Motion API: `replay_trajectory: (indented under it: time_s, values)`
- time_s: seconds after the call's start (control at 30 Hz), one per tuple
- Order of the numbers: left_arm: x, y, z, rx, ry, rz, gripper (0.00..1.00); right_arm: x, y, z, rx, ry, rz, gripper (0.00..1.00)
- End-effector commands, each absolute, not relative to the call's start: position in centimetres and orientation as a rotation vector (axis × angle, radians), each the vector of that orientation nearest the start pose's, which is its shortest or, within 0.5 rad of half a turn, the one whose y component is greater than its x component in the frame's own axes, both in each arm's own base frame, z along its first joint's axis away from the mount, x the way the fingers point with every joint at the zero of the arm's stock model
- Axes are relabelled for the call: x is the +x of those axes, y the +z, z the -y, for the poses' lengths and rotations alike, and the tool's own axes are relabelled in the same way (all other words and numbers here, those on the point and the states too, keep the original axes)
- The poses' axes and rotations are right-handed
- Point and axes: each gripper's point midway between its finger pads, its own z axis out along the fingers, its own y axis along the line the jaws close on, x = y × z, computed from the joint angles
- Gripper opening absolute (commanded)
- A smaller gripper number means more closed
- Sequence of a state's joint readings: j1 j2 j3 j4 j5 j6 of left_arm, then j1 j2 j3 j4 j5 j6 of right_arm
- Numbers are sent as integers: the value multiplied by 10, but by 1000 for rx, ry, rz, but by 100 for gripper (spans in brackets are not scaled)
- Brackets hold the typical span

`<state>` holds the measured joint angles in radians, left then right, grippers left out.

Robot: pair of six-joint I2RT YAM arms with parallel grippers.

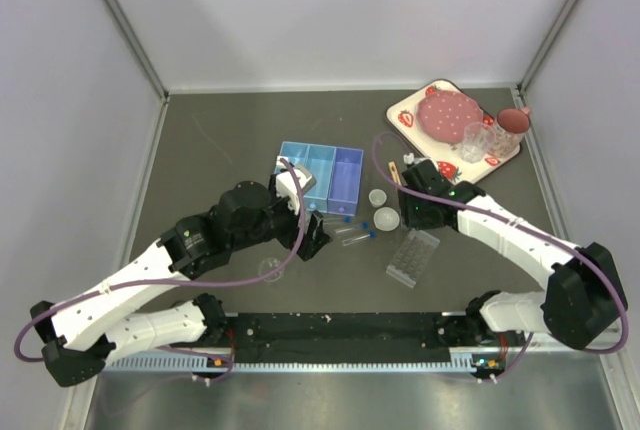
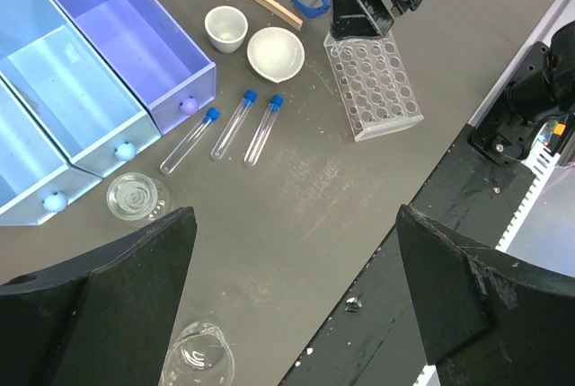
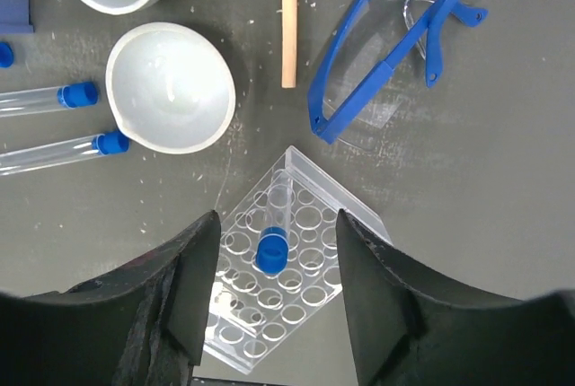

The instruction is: Organize the chemistry lab equipment

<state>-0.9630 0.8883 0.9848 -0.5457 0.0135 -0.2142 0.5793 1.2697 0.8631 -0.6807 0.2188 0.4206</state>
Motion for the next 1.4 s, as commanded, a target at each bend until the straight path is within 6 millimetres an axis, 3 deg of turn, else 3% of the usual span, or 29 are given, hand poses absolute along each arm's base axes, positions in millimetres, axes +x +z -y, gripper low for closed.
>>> replay_trajectory:
  time_s: [0.0,0.13,0.2,0.3,0.53,0.6,0.63,0.67,0.9,1.13,1.37]
  values:
    - [161,268,257,779,-783,-1902,99,245,98,-133,-117,84,-2579,57]
    - [162,264,259,791,-778,-1912,98,245,116,-132,-119,100,-2552,59]
    - [161,257,261,810,-776,-1931,98,244,135,-132,-125,122,-2517,59]
    - [162,233,264,833,-753,-1998,98,241,167,-133,-138,163,-2464,60]
    - [159,143,284,934,-727,-2199,95,226,226,-128,-218,229,-2371,62]
    - [163,138,292,941,-720,-2212,94,221,238,-129,-241,251,-2356,62]
    - [165,126,295,957,-699,-2252,94,219,244,-128,-243,266,-2342,62]
    - [167,122,298,967,-691,-2259,89,216,250,-130,-256,290,-2331,62]
    - [183,95,322,1039,-631,-2290,84,205,257,-126,-282,318,-2309,63]
    - [201,59,324,1078,-479,-2349,82,199,255,-125,-296,336,-2300,64]
    - [212,46,333,1113,-420,-2365,80,195,253,-123,-304,338,-2293,64]
